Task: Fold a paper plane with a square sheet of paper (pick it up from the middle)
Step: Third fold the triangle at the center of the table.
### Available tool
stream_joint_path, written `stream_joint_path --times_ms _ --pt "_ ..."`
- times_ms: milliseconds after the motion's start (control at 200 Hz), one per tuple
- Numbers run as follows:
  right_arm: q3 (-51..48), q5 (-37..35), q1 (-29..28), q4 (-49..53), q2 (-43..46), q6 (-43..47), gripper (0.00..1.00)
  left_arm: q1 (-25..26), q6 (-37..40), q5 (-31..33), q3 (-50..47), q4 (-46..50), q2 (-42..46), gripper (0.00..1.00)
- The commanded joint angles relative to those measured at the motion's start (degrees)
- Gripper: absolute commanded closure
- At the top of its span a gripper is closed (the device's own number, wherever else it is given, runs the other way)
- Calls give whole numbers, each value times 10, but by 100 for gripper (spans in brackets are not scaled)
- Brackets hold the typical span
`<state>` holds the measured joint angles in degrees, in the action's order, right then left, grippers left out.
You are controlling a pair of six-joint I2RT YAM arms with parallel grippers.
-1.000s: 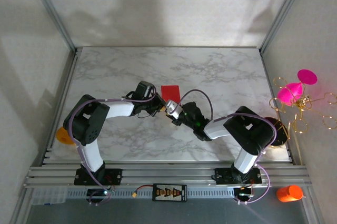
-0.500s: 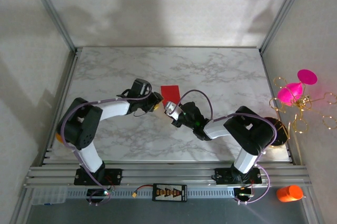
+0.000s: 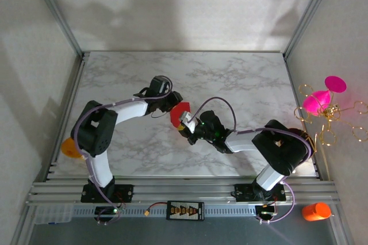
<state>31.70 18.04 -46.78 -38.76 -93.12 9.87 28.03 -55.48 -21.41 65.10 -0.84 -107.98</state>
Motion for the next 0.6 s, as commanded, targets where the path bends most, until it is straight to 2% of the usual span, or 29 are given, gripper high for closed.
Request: stream_joint_path --times_ms 0,220,596 --pt "-7 54 4 13 12 -48 100 6 40 3 27 55 -40 73" --pt "12 62 17 50 -4 -61 100 16 69 32 57 111 -80 82" --pt "58 2 48 93 -35 -112 100 19 88 46 61 135 -102 90"
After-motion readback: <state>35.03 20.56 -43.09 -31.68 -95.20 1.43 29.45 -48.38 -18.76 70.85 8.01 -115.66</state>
